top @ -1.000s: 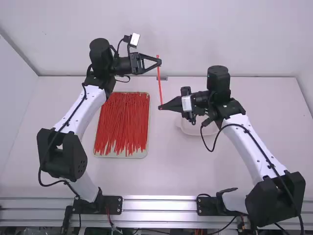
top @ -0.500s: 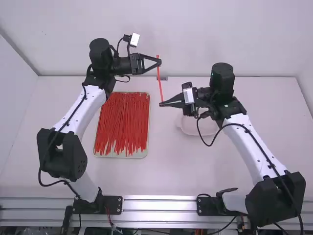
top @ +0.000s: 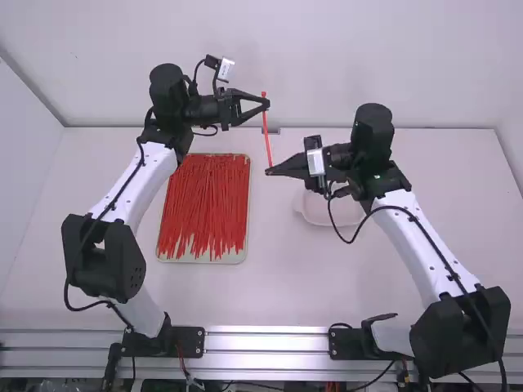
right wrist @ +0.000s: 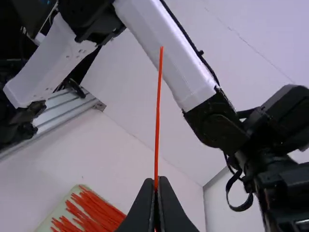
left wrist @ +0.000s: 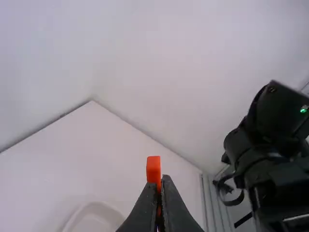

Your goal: Fasten the cable tie

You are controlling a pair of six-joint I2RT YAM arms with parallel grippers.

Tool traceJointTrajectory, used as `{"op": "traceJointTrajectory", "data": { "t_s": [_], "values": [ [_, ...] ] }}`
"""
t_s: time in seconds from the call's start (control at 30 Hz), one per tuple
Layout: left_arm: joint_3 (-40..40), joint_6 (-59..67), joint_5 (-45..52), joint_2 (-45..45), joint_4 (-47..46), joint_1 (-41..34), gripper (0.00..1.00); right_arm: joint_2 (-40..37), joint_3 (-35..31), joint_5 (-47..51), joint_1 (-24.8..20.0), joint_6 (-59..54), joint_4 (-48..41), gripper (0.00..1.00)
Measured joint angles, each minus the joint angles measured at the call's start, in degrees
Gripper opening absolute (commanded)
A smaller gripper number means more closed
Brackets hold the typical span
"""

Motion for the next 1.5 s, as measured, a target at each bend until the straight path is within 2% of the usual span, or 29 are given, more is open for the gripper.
{"op": "traceJointTrajectory", "data": {
  "t_s": [0.13,0.27,0.33,0.47,0.6,0.73,1.0,1.27,1.5],
  "values": [
    [0.00,2.60,-0.17,0.00,0.11,0.00,0.02,0.02,-0.20,2.38,0.72,16.70,13.05,0.00],
    [0.00,4.74,-0.79,0.00,0.11,0.00,0.02,0.02,-0.20,8.81,1.90,34.23,20.96,0.00],
    [0.00,5.79,-1.25,0.00,0.13,0.00,0.02,0.02,-0.20,13.18,2.47,42.97,21.79,0.00],
    [0.00,9.20,-1.31,0.00,-0.35,0.02,0.02,0.02,-0.22,17.92,2.29,52.04,18.99,0.00],
    [0.00,14.05,-1.70,0.00,-1.70,0.11,0.02,0.02,-0.22,19.74,1.14,49.13,8.70,0.00],
    [0.00,18.78,-1.70,0.00,-2.47,0.11,0.02,0.11,-0.22,20.57,0.94,47.93,5.81,0.00],
    [0.00,31.63,0.90,0.00,-2.25,0.11,0.02,0.11,-1.18,21.22,1.33,56.94,6.05,0.00],
    [0.00,36.26,2.03,0.00,1.75,0.09,0.02,0.13,-2.82,21.99,1.33,67.06,7.19,0.00],
    [0.00,39.76,2.45,0.00,3.80,-0.46,0.02,0.13,-6.27,22.75,1.33,80.78,18.73,0.00]
  ]
}}
